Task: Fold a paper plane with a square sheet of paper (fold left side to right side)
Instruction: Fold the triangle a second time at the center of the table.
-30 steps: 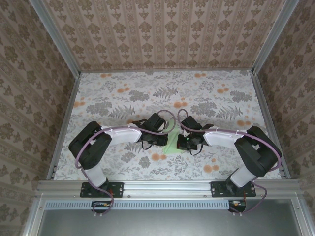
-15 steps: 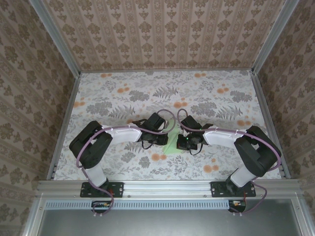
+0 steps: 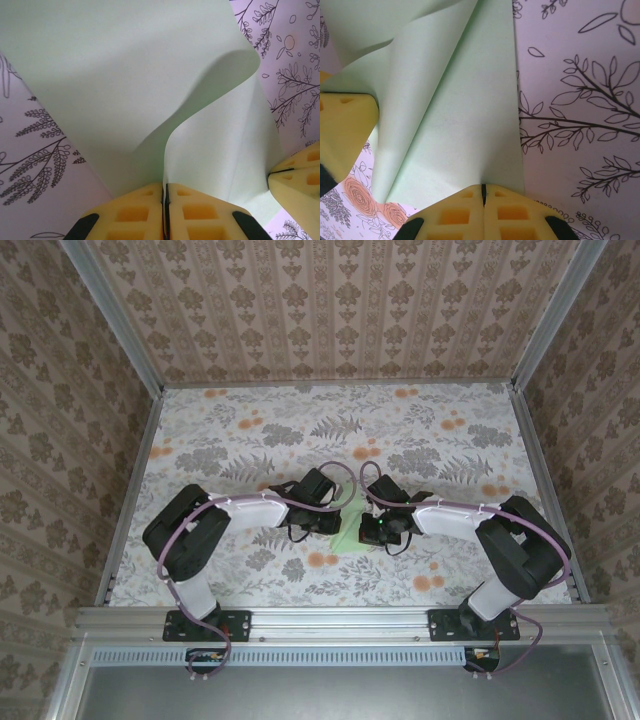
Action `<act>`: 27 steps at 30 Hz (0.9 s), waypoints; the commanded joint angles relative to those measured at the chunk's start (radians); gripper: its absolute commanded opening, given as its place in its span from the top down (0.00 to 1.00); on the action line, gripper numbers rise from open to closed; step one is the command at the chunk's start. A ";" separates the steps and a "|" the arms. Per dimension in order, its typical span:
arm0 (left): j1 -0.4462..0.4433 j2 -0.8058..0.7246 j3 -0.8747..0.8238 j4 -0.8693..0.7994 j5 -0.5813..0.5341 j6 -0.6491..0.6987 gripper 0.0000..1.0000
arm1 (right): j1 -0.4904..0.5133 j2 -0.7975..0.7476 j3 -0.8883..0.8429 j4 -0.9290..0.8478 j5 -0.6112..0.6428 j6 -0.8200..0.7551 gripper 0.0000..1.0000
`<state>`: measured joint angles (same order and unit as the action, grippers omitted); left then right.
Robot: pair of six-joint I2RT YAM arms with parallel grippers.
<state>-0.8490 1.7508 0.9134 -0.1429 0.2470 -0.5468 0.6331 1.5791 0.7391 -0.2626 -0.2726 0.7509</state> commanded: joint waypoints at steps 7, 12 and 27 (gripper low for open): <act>0.007 0.000 0.000 0.007 -0.008 -0.007 0.90 | 0.007 0.046 -0.013 -0.063 0.035 -0.019 0.99; 0.007 -0.030 -0.024 0.022 -0.017 -0.009 0.90 | 0.007 0.048 -0.012 -0.066 0.035 -0.019 0.99; 0.007 -0.059 -0.053 0.049 -0.022 -0.007 0.90 | 0.007 0.052 -0.009 -0.068 0.033 -0.021 0.98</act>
<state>-0.8490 1.7226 0.8738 -0.1032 0.2386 -0.5468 0.6331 1.5795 0.7399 -0.2630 -0.2726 0.7506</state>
